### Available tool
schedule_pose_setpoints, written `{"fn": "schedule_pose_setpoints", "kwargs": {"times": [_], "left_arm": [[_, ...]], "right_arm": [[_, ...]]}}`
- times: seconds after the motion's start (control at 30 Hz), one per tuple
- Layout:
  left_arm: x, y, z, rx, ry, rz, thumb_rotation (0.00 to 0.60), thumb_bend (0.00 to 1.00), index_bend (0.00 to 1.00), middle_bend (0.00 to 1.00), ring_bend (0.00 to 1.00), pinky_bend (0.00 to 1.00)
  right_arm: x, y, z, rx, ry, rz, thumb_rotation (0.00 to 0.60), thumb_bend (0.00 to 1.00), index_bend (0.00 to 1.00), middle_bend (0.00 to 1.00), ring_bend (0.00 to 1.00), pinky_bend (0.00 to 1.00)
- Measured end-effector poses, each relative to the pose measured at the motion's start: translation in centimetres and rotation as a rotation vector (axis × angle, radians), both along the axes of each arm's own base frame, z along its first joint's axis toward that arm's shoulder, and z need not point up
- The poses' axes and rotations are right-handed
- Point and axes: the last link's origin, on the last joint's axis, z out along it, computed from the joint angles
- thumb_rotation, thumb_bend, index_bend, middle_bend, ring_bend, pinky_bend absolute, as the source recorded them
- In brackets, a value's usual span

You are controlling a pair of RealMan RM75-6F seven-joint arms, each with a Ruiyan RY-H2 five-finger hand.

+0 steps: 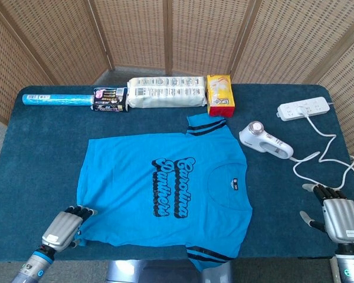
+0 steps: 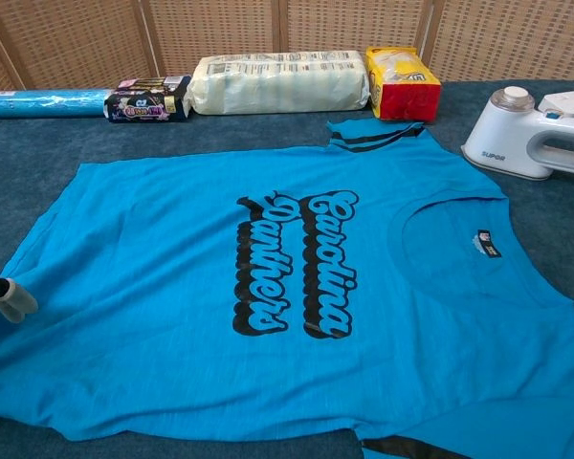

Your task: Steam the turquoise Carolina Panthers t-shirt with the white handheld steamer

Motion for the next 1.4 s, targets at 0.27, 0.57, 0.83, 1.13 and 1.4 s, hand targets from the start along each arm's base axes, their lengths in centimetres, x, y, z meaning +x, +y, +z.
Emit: {"fn": "schedule_pose_setpoints", "kwargs": {"times": [0.27, 0.57, 0.83, 1.13, 1.4], "left_arm": [[0.8, -0.3, -0.1, 0.034, -0.004, -0.027, 0.6, 0.12, 0.21, 0.26, 0.2, 0.29], [0.8, -1.2, -1.3, 0.037, 0.02, -0.049, 0.6, 0.12, 0.21, 0.26, 0.2, 0.29], [1.2, -0.7, -2.6, 0.037, 0.046, -0.087, 0.6, 0.14, 0.21, 0.26, 0.2, 0.29], [1.7, 0.8, -4.2, 0.044, 0.029, -0.09, 0.6, 0.28, 0.26, 0.28, 0.25, 0.4], [2.4, 1.6, -4.7, 0.099, -0.01, -0.11, 0.6, 0.38, 0.54, 0.5, 0.46, 0.53]], "right_arm": [[-0.5, 0.5, 0.5, -0.009, -0.005, -0.004, 0.595, 0.23, 0.3, 0.38, 0.4, 0.39], [-0.9, 1.0, 0.7, 0.001, -0.013, 0.003, 0.594, 0.23, 0.3, 0.38, 0.4, 0.39], [-1.4, 1.5, 1.1, -0.005, -0.023, -0.001, 0.592, 0.23, 0.3, 0.38, 0.4, 0.39], [-2.1, 2.2, 1.4, -0.016, -0.032, -0.016, 0.594, 0.23, 0.3, 0.38, 0.4, 0.39], [-2.3, 2.4, 1.6, -0.027, -0.033, -0.024, 0.593, 0.23, 0.3, 0.38, 0.4, 0.39]]}}
